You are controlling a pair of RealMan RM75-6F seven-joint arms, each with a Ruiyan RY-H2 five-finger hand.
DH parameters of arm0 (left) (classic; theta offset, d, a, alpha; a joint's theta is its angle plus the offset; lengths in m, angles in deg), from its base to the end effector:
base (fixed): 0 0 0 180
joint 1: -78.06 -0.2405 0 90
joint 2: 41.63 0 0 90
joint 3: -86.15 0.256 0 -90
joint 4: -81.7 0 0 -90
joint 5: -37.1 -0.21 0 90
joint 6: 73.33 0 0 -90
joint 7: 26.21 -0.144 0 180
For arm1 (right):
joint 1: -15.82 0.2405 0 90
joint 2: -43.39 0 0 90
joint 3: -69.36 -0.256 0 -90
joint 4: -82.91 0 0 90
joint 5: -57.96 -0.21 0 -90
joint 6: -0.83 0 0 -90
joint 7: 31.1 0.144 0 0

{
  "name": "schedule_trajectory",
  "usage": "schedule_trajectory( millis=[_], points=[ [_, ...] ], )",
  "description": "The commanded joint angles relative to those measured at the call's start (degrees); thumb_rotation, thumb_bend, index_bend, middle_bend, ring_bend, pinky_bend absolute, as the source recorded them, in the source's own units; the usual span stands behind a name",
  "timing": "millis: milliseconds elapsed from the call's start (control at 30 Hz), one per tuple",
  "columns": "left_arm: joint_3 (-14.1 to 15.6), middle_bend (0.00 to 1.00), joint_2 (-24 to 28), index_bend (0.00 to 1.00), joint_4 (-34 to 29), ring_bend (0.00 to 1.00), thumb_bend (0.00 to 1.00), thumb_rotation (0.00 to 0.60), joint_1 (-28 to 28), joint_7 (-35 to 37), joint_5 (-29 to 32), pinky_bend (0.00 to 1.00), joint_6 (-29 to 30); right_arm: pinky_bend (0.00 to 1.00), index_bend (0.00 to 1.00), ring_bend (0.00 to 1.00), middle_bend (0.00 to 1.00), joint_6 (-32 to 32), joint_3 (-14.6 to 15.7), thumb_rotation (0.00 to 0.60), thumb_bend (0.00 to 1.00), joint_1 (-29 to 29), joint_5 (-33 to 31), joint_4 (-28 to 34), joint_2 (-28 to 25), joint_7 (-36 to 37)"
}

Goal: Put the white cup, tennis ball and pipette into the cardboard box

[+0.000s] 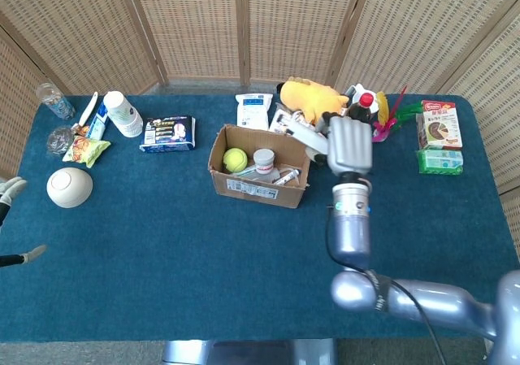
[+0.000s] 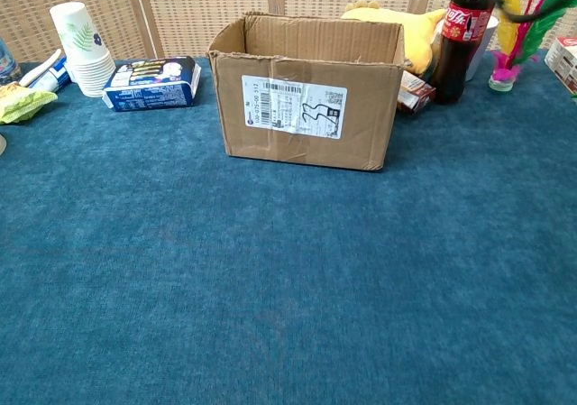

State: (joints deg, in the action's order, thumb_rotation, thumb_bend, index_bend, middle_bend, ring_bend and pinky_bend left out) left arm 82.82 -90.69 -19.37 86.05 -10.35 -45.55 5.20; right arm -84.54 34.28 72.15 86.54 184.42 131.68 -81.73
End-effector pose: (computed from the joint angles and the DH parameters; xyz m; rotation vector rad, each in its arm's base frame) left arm -0.2978 0.1968 0.2168 -1.3439 -1.0959 -0.9836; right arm -0.0258 -0.3912 0.0917 1.2405 -0.9568 1.0224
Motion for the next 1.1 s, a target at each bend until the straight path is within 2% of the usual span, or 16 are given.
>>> schedule_trajectory(
  millis=[33, 167, 367, 533, 833, 1100],
  points=[
    [-0.1, 0.0, 0.1, 0.0, 0.7, 0.0, 0.04, 0.6, 0.1, 1.1, 0.4, 0.09, -0.4, 0.78, 0.54, 0.51, 0.5, -0.8, 0.0, 0.6, 0.41, 3.6, -1.8, -4.0, 4.0, -2.2],
    [-0.2, 0.0, 0.3, 0.0, 1.4, 0.0, 0.04, 0.6, 0.4, 2.3, 0.8, 0.09, -1.3, 0.78, 0.54, 0.51, 0.51, -0.1, 2.8, 0.6, 0.41, 5.8, -2.1, -8.5, 8.6, -2.8],
    [-0.1, 0.0, 0.3, 0.0, 1.3, 0.0, 0.04, 0.6, 0.4, 2.6, 0.3, 0.09, -1.3, 0.78, 0.54, 0.51, 0.5, 0.5, 4.4, 0.6, 0.4, 7.2, -1.9, -12.6, 12.0, -3.1],
    [-0.1, 0.0, 0.4, 0.0, 1.4, 0.0, 0.04, 0.6, 0.3, 2.7, 0.3, 0.09, -1.1, 0.78, 0.54, 0.51, 0.51, 1.3, 5.0, 0.6, 0.39, 8.1, -1.7, -15.4, 13.5, -3.9],
    [-0.1, 0.0, 0.3, 0.0, 1.3, 0.0, 0.04, 0.6, 0.4, 2.4, 0.3, 0.09, -1.3, 0.78, 0.54, 0.51, 0.5, 1.6, 3.8, 0.6, 0.38, 10.2, -1.9, -18.1, 15.1, -6.1],
    [-0.2, 0.0, 0.2, 0.0, 1.3, 0.0, 0.04, 0.6, 0.4, 2.3, 0.6, 0.09, -1.3, 0.78, 0.54, 0.51, 0.5, 2.2, 4.8, 0.6, 0.38, 13.1, -2.2, -23.4, 18.2, -10.5]
  ],
)
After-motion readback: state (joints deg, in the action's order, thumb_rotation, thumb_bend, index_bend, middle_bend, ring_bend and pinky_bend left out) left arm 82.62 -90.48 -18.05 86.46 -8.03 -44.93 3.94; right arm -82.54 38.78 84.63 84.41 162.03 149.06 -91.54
